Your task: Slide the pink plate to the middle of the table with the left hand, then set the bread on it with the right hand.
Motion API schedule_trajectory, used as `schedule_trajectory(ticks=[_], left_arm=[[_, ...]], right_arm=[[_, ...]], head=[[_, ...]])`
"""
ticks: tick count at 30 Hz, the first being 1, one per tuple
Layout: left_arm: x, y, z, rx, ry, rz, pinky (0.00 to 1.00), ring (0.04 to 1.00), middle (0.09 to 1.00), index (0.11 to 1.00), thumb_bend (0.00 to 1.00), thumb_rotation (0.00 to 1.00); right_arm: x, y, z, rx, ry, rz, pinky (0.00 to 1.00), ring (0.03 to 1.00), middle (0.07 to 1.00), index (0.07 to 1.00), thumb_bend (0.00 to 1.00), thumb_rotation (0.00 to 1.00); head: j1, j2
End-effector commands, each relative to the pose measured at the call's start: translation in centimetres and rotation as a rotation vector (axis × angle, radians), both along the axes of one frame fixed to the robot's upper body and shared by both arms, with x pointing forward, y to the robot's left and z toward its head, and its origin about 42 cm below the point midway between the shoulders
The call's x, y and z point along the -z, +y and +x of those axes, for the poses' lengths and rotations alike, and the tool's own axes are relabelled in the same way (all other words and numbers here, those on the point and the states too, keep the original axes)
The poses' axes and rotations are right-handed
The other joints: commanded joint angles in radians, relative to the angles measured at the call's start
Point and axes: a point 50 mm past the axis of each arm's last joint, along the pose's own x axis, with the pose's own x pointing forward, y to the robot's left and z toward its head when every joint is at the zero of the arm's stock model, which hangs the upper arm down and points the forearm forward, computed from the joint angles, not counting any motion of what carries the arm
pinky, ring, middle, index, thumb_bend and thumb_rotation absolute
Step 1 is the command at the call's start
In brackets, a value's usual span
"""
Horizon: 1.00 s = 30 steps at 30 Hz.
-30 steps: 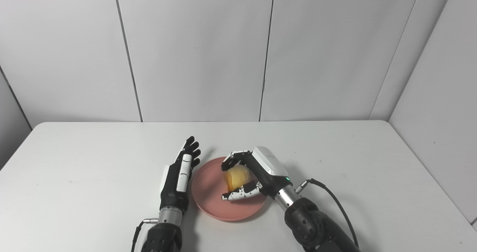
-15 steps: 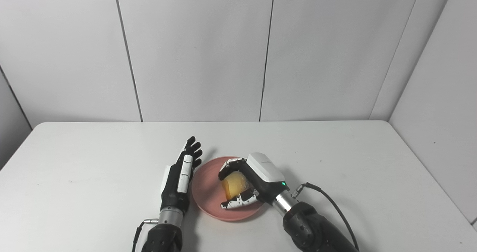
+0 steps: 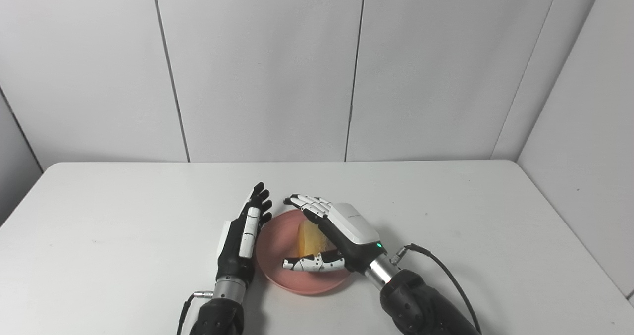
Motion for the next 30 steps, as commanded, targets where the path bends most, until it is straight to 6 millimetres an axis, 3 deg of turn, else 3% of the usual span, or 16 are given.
schedule_trajectory(ticks=[1,8,16,19,25,30], left_arm=[[0.6,0.0,-0.4,-0.002,0.009,-0.024,0.90,0.918,0.936,0.911,0.70,1.00],[0.6,0.1,-0.4,-0.013,0.017,-0.026,0.89,0.913,0.929,0.901,0.69,1.00],[0.5,0.5,-0.2,-0.035,0.022,-0.011,0.91,0.912,0.928,0.907,0.72,0.98],[0.4,0.8,-0.1,-0.030,0.019,0.017,0.96,0.932,0.937,0.920,0.74,1.00],[0.4,1.3,-0.1,-0.035,0.015,0.055,0.98,0.944,0.934,0.918,0.74,1.00],[0.2,1.8,0.0,-0.023,-0.001,0.105,0.98,0.960,0.949,0.936,0.76,1.00]], right_arm=[[-2.3,0.2,0.1,-0.022,-0.086,0.080,1.00,0.960,0.964,0.935,0.64,0.82],[-3.4,-0.3,-0.6,-0.002,-0.111,0.180,1.00,0.989,0.998,0.986,0.62,0.82],[-3.5,-1.1,-1.1,0.039,-0.108,0.325,0.92,0.992,1.000,0.999,0.62,0.79],[-3.3,-1.5,-1.5,0.071,-0.076,0.385,0.94,1.000,1.000,1.000,0.63,0.86],[-2.5,-2.6,-2.0,0.137,-0.029,0.459,1.00,1.000,1.000,1.000,0.65,0.90],[-1.4,-3.0,-2.5,0.183,0.052,0.538,1.00,1.000,1.000,1.000,0.58,0.94]], head=[[-0.001,0.001],[0.001,0.002],[0.003,-0.001],[0.007,0.000],[0.003,0.001],[0.006,0.001]])
